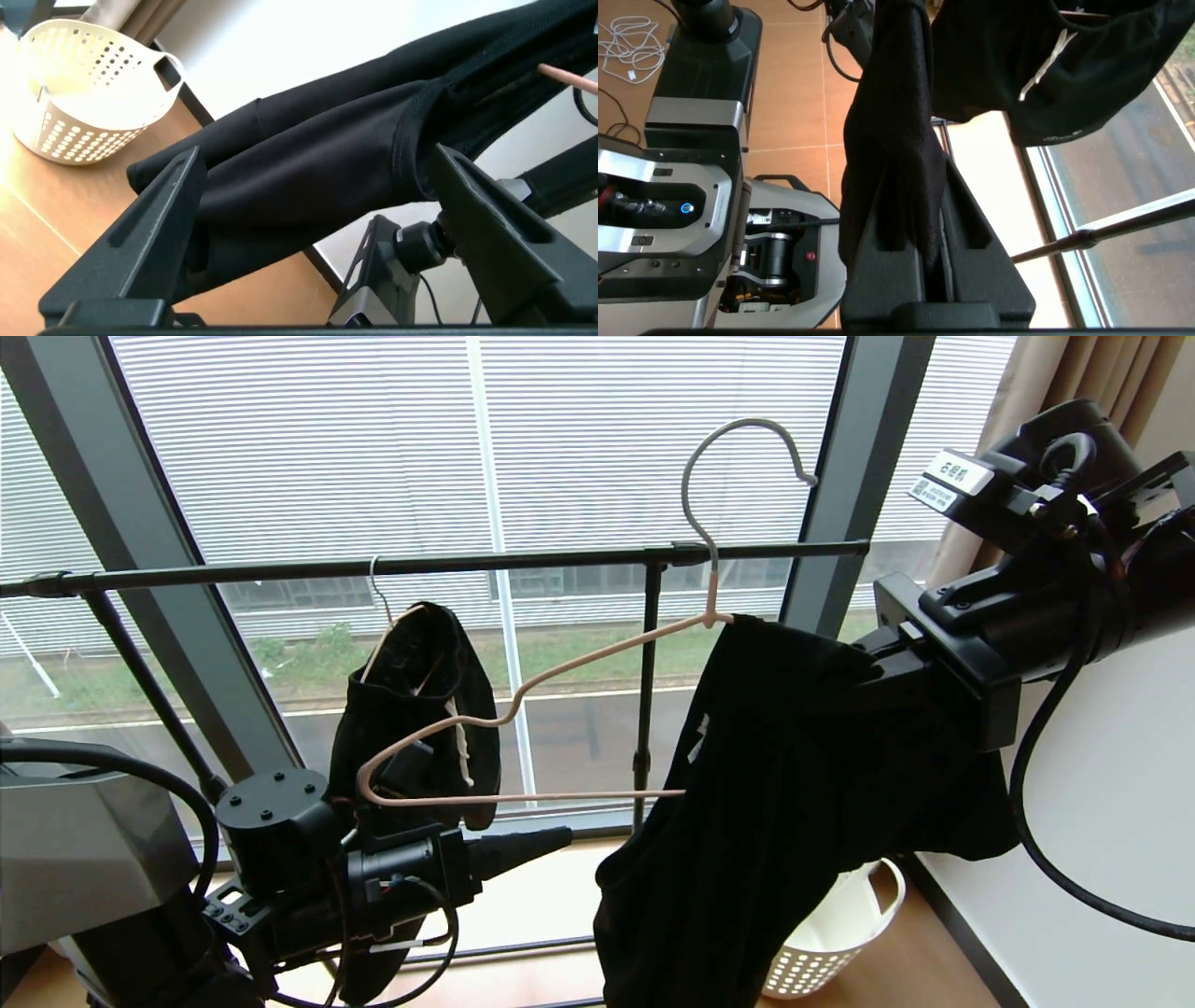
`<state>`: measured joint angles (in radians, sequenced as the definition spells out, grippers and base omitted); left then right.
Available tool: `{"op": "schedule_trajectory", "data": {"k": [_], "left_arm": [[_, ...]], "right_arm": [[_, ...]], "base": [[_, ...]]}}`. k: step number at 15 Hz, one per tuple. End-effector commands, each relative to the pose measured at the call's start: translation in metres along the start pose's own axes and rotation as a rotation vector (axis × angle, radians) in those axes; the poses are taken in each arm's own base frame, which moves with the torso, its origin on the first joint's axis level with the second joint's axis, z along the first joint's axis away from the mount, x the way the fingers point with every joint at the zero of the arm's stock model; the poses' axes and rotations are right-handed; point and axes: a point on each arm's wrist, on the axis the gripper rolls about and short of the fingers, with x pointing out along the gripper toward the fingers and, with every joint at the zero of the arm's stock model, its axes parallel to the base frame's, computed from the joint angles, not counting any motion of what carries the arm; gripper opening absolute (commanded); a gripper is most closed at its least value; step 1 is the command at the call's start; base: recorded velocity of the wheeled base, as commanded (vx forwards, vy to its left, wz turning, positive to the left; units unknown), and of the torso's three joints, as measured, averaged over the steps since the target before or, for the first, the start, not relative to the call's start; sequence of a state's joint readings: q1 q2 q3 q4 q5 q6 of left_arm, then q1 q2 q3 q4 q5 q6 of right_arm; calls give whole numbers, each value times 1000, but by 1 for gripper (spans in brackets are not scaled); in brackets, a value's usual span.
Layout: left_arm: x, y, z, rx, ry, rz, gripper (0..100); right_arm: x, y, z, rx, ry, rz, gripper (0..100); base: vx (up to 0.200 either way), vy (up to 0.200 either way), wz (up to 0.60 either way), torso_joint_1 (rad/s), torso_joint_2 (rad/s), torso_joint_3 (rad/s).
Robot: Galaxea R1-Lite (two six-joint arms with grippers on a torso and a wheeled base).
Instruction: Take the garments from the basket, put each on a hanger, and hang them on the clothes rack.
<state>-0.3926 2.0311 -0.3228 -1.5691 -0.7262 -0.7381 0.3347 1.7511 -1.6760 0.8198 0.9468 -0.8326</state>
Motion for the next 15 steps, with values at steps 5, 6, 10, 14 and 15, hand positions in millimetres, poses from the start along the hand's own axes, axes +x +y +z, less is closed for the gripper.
{"op": "schedule_trajectory", "data": {"k": [5,6,10,14,15], "left_arm": [[1,0,6,-45,21,-52,100],[3,1,6,-55,50,-79,100],[16,-8,2,-53,88,-130,100],[26,-9,-6,-54,121,-147,100],[27,-8,-6,-54,122,-145,100]], "right_arm": [[-4,6,0,-20,-31,26,0],[-3,7,0,-18,-30,30,0],[-1,5,0,-20,-30,33,0],[2,0,0,-44,-49,23,0],[2,-1,0,-44,-49,23,0]], "base": [[0,0,0,0,0,0],[0,0,0,0,0,0],[0,0,0,0,0,0],[0,0,0,0,0,0],[0,0,0,0,0,0]]}}
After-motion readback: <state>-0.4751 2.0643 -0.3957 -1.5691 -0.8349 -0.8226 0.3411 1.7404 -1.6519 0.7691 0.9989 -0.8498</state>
